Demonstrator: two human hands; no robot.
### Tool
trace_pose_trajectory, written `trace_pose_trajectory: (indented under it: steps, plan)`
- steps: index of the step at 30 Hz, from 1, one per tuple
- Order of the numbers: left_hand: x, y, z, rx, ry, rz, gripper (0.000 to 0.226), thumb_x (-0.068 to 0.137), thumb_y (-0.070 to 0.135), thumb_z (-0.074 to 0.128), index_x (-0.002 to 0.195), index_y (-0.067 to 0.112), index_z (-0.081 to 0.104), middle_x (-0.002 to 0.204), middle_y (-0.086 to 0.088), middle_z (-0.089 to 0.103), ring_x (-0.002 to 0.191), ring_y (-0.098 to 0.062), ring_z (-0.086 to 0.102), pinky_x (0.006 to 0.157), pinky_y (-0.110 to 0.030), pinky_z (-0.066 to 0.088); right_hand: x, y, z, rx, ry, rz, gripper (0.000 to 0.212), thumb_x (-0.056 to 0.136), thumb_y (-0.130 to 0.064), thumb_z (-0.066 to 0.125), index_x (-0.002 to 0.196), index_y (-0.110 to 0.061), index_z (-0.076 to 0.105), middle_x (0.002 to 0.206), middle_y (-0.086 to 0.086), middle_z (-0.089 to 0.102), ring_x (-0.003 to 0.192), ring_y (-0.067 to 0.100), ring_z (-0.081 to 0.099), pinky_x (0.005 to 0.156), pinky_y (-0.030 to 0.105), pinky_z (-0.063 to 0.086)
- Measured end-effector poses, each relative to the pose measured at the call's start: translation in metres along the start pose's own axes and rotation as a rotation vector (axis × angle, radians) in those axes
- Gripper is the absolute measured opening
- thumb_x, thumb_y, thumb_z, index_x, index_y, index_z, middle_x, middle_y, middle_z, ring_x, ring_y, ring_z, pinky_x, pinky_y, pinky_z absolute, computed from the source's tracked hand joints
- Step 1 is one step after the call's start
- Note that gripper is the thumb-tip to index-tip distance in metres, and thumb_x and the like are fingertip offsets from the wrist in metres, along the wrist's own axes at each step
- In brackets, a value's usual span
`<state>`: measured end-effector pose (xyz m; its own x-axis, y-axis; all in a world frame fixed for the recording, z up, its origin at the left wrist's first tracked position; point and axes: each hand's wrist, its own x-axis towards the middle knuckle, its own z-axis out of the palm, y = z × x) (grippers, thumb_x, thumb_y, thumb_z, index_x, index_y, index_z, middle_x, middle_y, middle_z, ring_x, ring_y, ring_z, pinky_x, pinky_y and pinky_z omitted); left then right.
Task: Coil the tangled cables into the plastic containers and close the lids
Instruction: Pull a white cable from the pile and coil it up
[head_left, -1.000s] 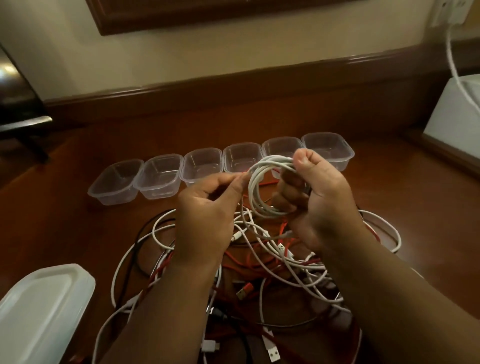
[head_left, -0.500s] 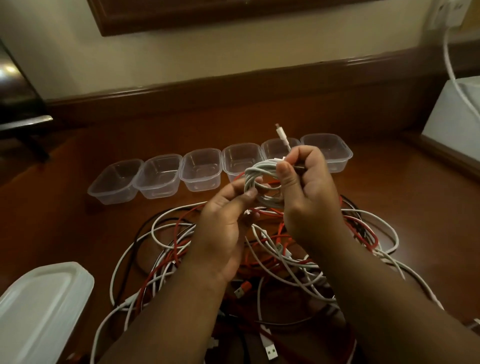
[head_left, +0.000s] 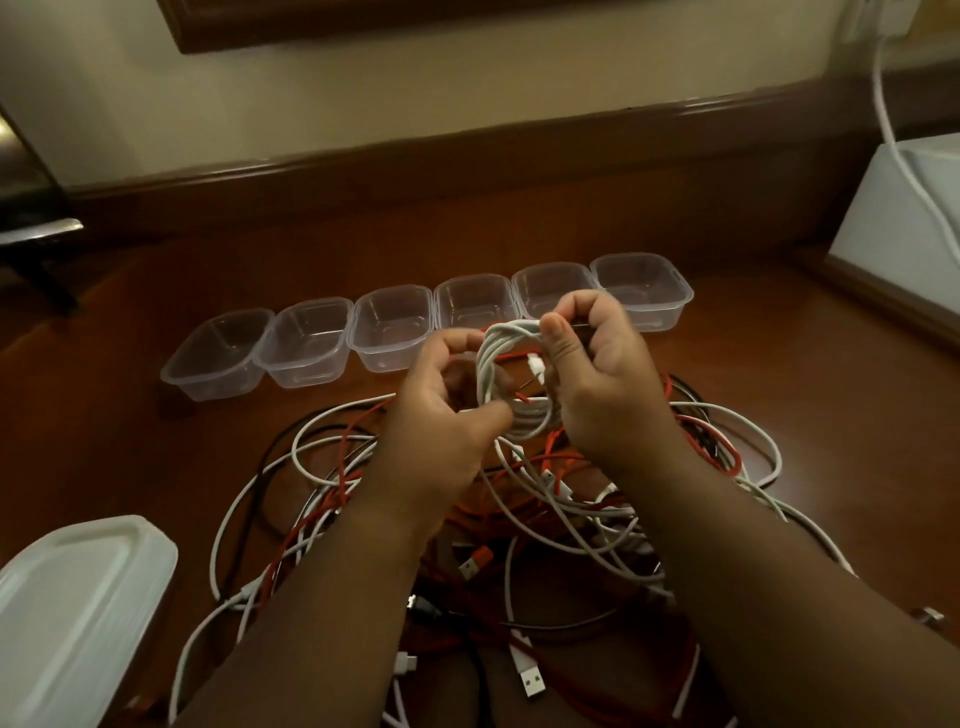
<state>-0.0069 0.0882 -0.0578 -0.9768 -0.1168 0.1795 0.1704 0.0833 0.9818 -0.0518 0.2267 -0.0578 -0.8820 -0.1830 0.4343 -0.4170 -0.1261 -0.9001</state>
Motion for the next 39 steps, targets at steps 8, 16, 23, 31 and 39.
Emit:
trace_pose_trajectory:
  steps: [8,16,23,31,39]
  plan:
    - [0.0,0.011,-0.012,0.17,-0.002,-0.113,0.021,0.089,0.016,0.069,0.11,0.021,0.068,0.089,0.001,0.076,0.079,-0.013,0.074,0.069,-0.029,0.061,0.002,0.002,-0.003,-0.093,0.071,-0.065,0.011,0.102,-0.016,0.047,0.094,-0.022,0.048,0.072,0.003,0.05,0.058,0.019,0.045,0.051,0.045,0.044]
    - [-0.001,0.011,-0.015,0.239,-0.091,-0.167,0.016,0.095,0.018,0.061,0.109,0.023,0.068,0.072,0.005,0.074,0.064,-0.002,0.068,0.062,-0.021,0.051,0.003,0.004,-0.006,-0.165,0.114,-0.137,0.012,0.103,-0.018,0.047,0.094,-0.026,0.048,0.073,-0.005,0.048,0.059,0.007,0.044,0.051,0.019,0.04]
    - [0.0,0.015,-0.018,0.174,-0.086,-0.136,0.007,0.088,0.018,0.068,0.09,0.015,0.074,0.075,0.002,0.073,0.067,-0.006,0.068,0.062,-0.02,0.051,0.013,0.001,-0.013,0.433,0.149,0.396,0.018,0.105,-0.026,0.042,0.1,-0.012,0.053,0.067,-0.003,0.051,0.05,0.009,0.044,0.05,0.024,0.035]
    - [0.0,0.011,-0.012,-0.007,-0.048,-0.117,0.041,0.063,0.024,0.075,0.103,0.018,0.071,0.093,-0.003,0.077,0.084,-0.013,0.073,0.065,-0.019,0.055,0.01,0.002,-0.012,0.891,-0.141,0.634,0.04,0.105,-0.041,0.031,0.082,-0.014,0.049,0.062,-0.003,0.032,0.044,0.009,0.039,0.066,0.03,0.038]
    - [-0.002,0.005,0.011,-0.489,0.147,-0.151,0.034,0.072,0.009,0.07,0.105,0.001,0.068,0.098,-0.012,0.076,0.093,-0.02,0.074,0.074,-0.022,0.059,0.007,0.0,-0.004,0.842,-0.068,0.496,0.035,0.086,-0.036,0.056,0.097,-0.004,0.061,0.074,0.002,0.045,0.068,0.015,0.044,0.063,0.028,0.045]
